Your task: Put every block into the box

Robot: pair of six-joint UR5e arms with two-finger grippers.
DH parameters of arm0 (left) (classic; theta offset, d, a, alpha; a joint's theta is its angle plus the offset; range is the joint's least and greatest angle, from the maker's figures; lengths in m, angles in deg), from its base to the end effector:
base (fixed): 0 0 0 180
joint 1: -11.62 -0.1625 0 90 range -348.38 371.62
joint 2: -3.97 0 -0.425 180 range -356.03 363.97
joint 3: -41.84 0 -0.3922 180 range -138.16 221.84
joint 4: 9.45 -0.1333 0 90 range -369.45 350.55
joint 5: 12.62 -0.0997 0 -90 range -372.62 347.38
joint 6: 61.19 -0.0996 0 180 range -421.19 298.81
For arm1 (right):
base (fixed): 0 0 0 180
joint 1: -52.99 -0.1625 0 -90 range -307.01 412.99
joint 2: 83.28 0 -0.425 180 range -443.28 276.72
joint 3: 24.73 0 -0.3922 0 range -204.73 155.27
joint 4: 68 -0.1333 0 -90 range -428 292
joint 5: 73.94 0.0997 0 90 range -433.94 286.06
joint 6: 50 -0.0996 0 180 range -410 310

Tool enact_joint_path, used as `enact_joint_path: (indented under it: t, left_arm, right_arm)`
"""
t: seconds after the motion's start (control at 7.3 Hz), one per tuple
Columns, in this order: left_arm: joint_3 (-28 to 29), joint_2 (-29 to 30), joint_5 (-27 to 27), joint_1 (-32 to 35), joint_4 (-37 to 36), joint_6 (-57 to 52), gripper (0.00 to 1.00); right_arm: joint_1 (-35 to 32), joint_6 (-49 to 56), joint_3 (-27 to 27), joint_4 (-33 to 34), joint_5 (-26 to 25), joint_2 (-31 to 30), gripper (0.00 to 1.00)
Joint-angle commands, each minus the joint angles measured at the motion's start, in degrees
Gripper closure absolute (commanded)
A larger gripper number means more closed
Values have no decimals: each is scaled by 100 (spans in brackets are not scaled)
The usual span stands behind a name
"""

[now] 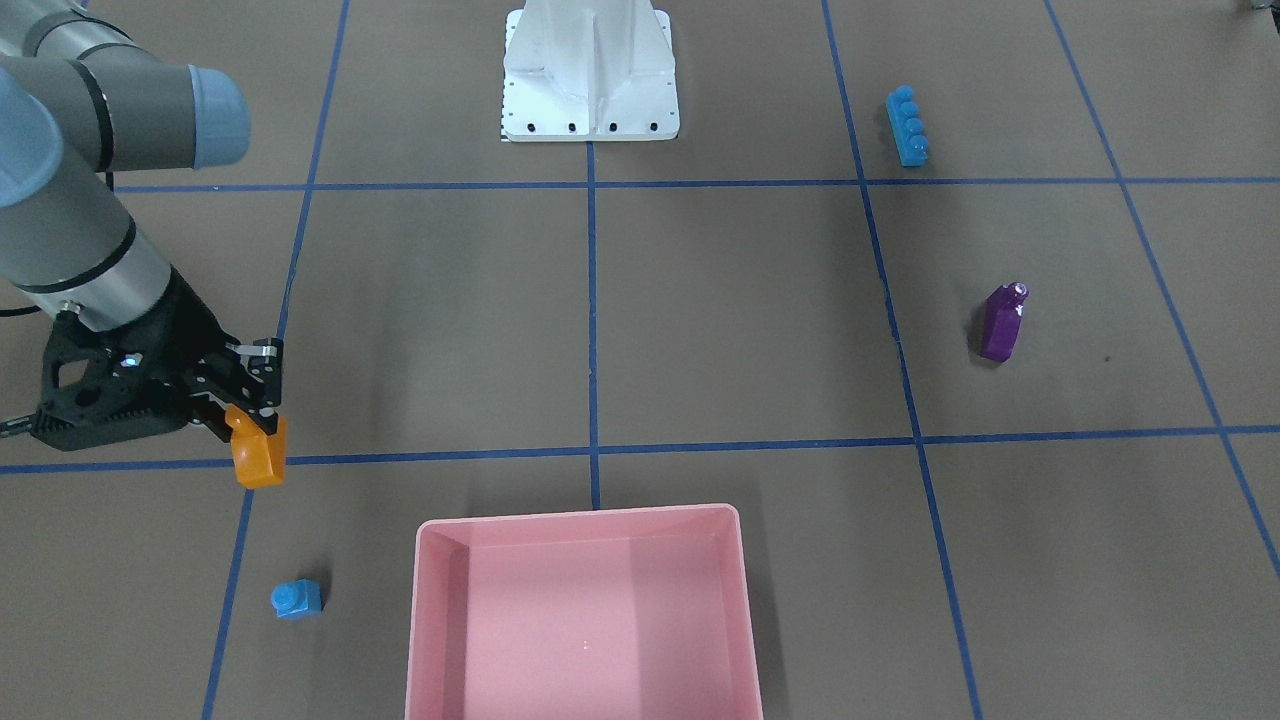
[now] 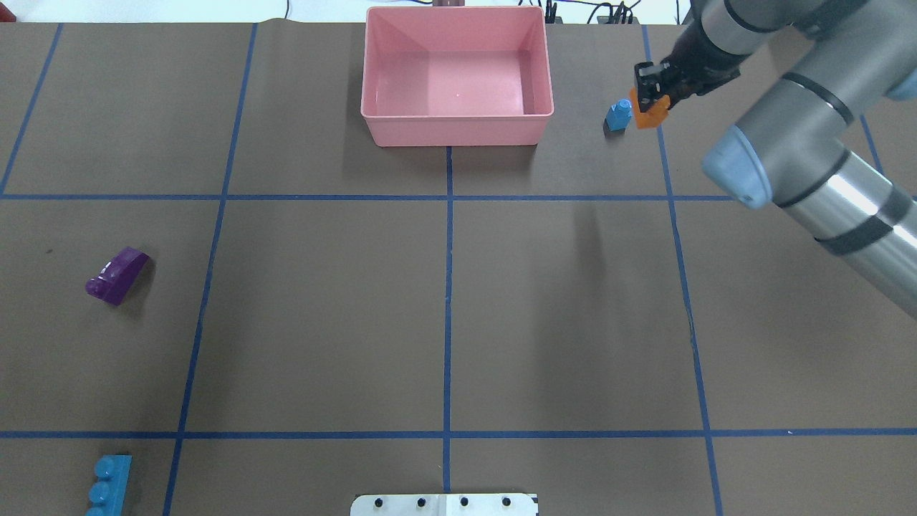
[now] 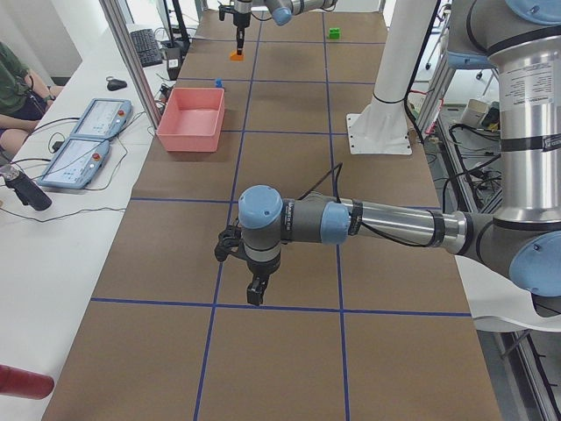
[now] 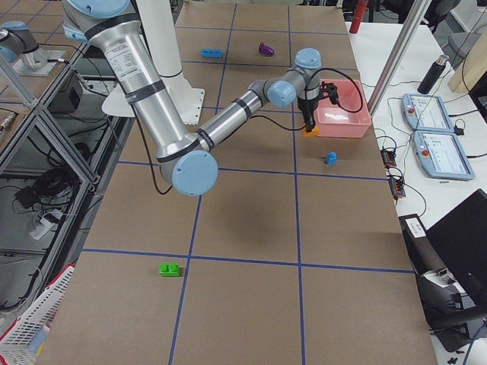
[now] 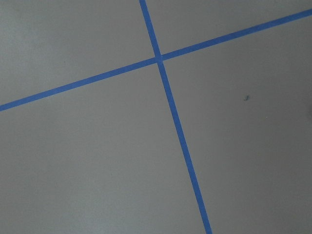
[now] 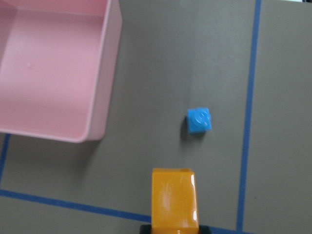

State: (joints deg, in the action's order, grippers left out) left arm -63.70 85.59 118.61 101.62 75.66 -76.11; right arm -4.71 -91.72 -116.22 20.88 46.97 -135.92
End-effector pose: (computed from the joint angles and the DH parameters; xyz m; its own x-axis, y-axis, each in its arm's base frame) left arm -0.0677 -0.4298 0.6050 0.7267 0.2825 -0.6262 -0.1936 0.9588 0.2078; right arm -0.3018 -0.6310 0.2557 0.6822 -0.1193 0.7213 -0.0596 0.9742 0.2175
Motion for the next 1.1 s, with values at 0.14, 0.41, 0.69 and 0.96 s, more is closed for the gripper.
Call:
enact_joint_path:
  t: [0.14, 0.41, 0.69, 0.96]
  left_arm:
    - [33, 3, 0, -9, 68, 16, 0]
    - [50, 12, 0, -17, 76, 7, 0]
    - [50, 12, 0, -17, 103, 16, 0]
    - [59, 29, 0, -17, 103, 16, 0]
  right_arm:
    - [13, -425, 2647, -133, -40, 2262, 100]
    - [84, -573, 4026, -1192, -58, 2722, 100]
    - [346, -740, 4901, -1759, -391, 3057, 100]
    - [575, -996, 5052, -1945, -549, 3041, 100]
